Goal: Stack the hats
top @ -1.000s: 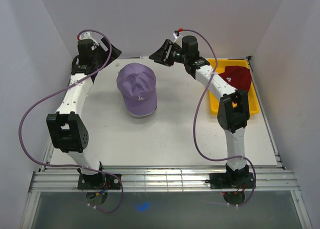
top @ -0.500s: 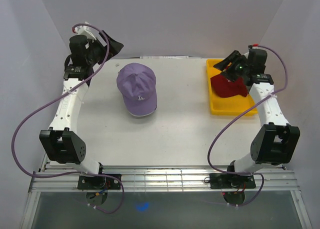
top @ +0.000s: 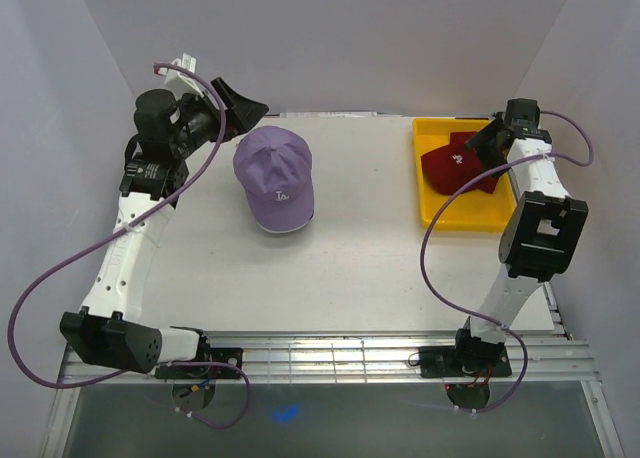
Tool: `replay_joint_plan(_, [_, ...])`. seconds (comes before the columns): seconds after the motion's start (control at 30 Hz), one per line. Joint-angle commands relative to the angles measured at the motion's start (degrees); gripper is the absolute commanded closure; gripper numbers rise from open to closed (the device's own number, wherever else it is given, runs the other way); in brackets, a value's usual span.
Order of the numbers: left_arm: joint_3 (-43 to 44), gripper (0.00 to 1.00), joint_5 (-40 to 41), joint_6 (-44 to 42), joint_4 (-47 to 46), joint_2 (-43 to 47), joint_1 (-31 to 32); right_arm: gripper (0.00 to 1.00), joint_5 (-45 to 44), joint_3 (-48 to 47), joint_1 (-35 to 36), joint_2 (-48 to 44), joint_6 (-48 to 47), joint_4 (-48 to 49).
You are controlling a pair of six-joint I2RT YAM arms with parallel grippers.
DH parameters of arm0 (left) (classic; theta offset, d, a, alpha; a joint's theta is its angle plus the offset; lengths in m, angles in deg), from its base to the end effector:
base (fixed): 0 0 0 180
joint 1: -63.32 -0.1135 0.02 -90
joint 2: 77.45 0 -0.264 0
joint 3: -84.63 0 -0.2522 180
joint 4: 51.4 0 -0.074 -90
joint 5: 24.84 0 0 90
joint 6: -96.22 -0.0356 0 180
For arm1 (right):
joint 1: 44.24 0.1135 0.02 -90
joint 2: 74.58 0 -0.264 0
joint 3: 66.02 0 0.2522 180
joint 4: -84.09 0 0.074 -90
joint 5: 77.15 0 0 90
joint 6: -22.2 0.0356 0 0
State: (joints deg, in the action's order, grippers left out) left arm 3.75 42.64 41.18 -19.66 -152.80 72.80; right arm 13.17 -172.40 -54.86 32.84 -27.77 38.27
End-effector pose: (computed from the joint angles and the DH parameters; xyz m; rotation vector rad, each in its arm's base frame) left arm 0.2837 -0.0612 0.4558 -0.0908 1.7829 -0.9027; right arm 0.4189 -0.0783 0.2808 1.0256 2.1734 0.2476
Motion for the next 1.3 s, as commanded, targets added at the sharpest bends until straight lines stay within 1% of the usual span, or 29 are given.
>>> replay_joint_plan(0.0, [-1.7, 0.07, -2.0, -0.4, 0.2, 3.0, -0.2, 0.25, -8.7, -3.8, -0.3, 1.5, 2.2, -3.7])
replay_joint_plan(0.13, [-2.5, 0.07, -3.8, 0.0, 1.0, 5.7, -0.2, 0.28, -11.0, -7.0, -0.3, 6.1, 4.0, -4.4])
replay_joint_plan(0.27, [-3.4, 0.07, -3.5, -0.4, 2.3, 8.2, 0.1, 0.29, -11.4, -10.1, -0.2, 9.6, 5.6, -5.8])
replay_joint_plan(0.47, [-3.5, 0.07, -3.3, -0.9, 3.6, 8.4, 0.5, 0.31, -11.6, -12.1, -0.2, 13.5, 6.7, -6.2])
replay_joint_plan(0.57, [-3.3, 0.07, -2.8, -1.3, 3.9, 8.5, 0.7, 0.32, -11.5, -11.3, -0.1, 14.1, 7.4, -5.7])
replay_joint_plan(0.83, [-2.7, 0.07, -2.3, -1.6, 5.0, 7.8, 0.7, 0.38, -10.7, -10.8, -0.1, 16.8, 7.9, -4.0])
replay_joint_plan(1.03, [-3.4, 0.08, -2.3, -1.5, 5.1, 7.3, 0.7, 0.67, -9.6, -9.5, -0.2, 17.3, 7.1, -1.7])
replay_joint_plan(1.07, [-3.4, 0.08, -2.3, -1.5, 5.1, 7.3, 0.8, 0.77, -9.5, -9.3, -0.2, 17.3, 6.9, -1.6])
replay_joint_plan(1.13, [-3.3, 0.08, -2.1, -2.0, 5.4, 7.2, 0.7, 0.86, -8.8, -8.5, -0.1, 16.9, 6.6, -0.7])
replay_joint_plan(1.17, [-3.1, 0.08, -2.0, -2.2, 5.6, 7.1, 0.7, 0.92, -8.7, -8.2, -0.2, 16.7, 6.5, -0.6])
replay_joint_plan(1.27, [-2.7, 0.09, -2.2, -2.5, 6.0, 6.7, 0.8, 0.92, -8.0, -8.4, -0.2, 15.1, 5.3, 0.1])
